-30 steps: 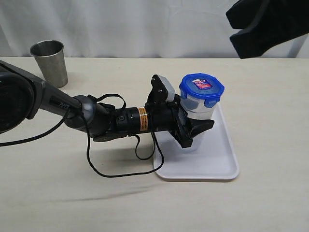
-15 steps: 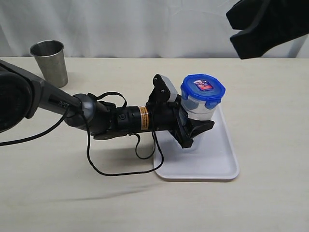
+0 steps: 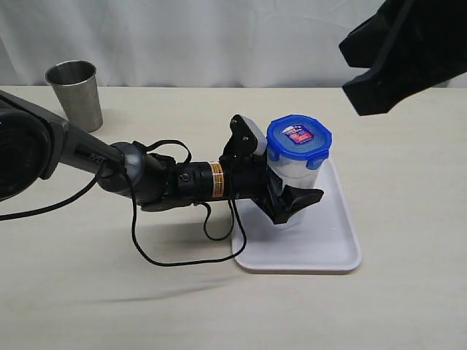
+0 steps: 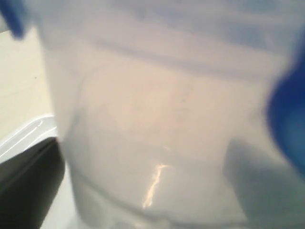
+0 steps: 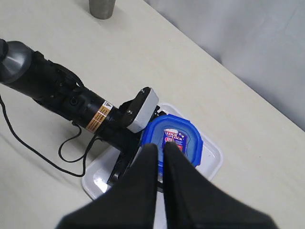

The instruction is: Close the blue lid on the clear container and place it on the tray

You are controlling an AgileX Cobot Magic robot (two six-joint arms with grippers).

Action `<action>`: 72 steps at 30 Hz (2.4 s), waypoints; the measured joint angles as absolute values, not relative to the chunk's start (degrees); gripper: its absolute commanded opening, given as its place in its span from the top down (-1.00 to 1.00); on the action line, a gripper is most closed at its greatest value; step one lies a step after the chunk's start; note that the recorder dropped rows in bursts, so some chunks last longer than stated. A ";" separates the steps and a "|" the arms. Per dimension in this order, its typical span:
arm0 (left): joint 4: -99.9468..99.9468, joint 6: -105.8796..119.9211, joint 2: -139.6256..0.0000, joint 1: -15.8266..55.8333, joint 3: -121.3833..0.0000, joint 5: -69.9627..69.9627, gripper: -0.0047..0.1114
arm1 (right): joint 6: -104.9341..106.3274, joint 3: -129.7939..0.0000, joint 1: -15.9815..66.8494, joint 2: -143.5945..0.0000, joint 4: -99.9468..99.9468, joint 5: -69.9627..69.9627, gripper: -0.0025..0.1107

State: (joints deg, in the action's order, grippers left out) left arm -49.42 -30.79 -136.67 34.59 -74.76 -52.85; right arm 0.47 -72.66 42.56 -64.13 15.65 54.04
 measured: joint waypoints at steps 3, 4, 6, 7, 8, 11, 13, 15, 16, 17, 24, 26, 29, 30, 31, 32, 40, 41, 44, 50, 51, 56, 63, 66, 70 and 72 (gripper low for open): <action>-49.42 -30.79 -136.67 34.59 -74.76 -52.65 -0.71 | 0.47 -72.57 42.56 -64.13 15.65 54.04 0.88; -49.42 -30.79 -136.67 34.59 -74.76 -52.65 -0.71 | 0.47 -72.57 42.56 -64.13 15.65 54.04 0.88; -49.42 -30.79 -136.67 34.59 -74.76 -52.65 -0.77 | 0.47 -72.57 42.56 -64.13 15.65 54.04 0.88; -49.42 -30.79 -136.67 34.59 -74.76 -52.62 -0.81 | 0.47 -72.57 42.56 -64.13 15.65 54.04 0.88; -49.42 -30.79 -136.67 34.59 -74.76 -52.62 -0.89 | 0.47 -72.57 42.56 -64.13 15.65 54.04 0.88; -49.32 -30.79 -136.30 34.59 -74.76 -49.69 -0.89 | 0.47 -72.57 42.56 -64.13 15.65 54.04 0.88; -49.32 -30.79 -134.80 34.59 -74.76 -43.95 -0.89 | 0.47 -72.57 42.56 -64.13 15.65 54.04 0.88; -50.22 -30.79 -133.56 34.59 -74.76 -40.64 -0.89 | 0.47 -72.57 42.56 -64.13 15.65 54.04 0.88; -51.13 -30.79 -133.32 34.59 -74.76 -40.11 -0.89 | 0.47 -72.57 42.56 -64.13 15.65 54.04 0.88; -52.48 -30.79 -133.11 34.59 -74.76 -40.00 -0.89 | 0.40 -72.57 42.56 -64.13 15.65 54.04 0.88; -60.88 -36.87 -130.93 34.47 -74.76 -37.16 -0.89 | 0.40 -72.57 42.56 -64.13 15.65 54.04 0.88; -63.42 -38.74 -130.35 33.98 -74.76 -36.16 -0.89 | 0.40 -72.57 42.56 -64.13 15.65 54.04 0.88; -65.78 -41.79 -129.68 33.51 -74.76 -35.83 -0.89 | 0.40 -72.57 42.56 -64.13 15.65 54.04 0.88; -66.54 -42.35 -129.68 33.40 -74.76 -35.32 -0.89 | 0.40 -72.57 42.56 -64.13 15.65 54.04 0.88; -66.95 -42.57 -129.68 33.40 -74.76 -35.03 -0.89 | 0.40 -72.57 42.56 -64.13 15.65 54.04 0.88; -67.89 -43.18 -129.68 33.40 -74.76 -34.60 -0.89 | 0.40 -72.57 42.56 -64.13 15.65 54.04 0.88; -75.07 -45.81 -123.72 33.40 -71.17 -29.22 -0.89 | 0.40 -72.57 42.56 -64.13 15.65 54.04 0.88; -75.61 -45.79 -122.36 33.16 -70.01 -28.02 -0.89 | 0.40 -72.57 42.56 -64.13 15.65 54.04 0.88; -76.04 -45.79 -118.80 30.91 -66.61 -26.80 -0.89 | 0.40 -72.57 42.56 -63.89 15.65 54.04 0.88; -76.04 -45.79 -112.08 27.16 -61.52 -23.85 -0.89 | 0.40 -72.57 42.56 -62.03 15.83 54.04 0.88; -76.04 -45.79 -110.80 26.74 -60.81 -22.69 -0.88 | 0.40 -72.57 42.56 -61.43 15.83 54.04 0.88; -74.31 -45.79 -104.71 26.62 -59.26 -16.66 -0.28 | 0.40 -72.57 42.56 -58.54 15.83 54.04 0.88; -73.33 -45.68 -94.89 26.55 -56.47 -16.55 0.93 | 0.40 -70.13 42.56 -52.70 15.05 53.56 0.88; -73.22 -47.04 -90.88 26.55 -54.70 -17.86 0.92 | 0.40 -67.38 42.56 -49.64 15.05 52.94 0.88; -72.49 -55.92 -84.53 26.55 -52.72 -13.00 0.92 | 0.40 -63.84 42.56 -44.15 15.05 51.64 0.88; -72.15 -59.60 -80.93 26.55 -51.61 -10.06 0.92 | 0.00 -62.63 42.56 -41.26 14.93 50.79 0.88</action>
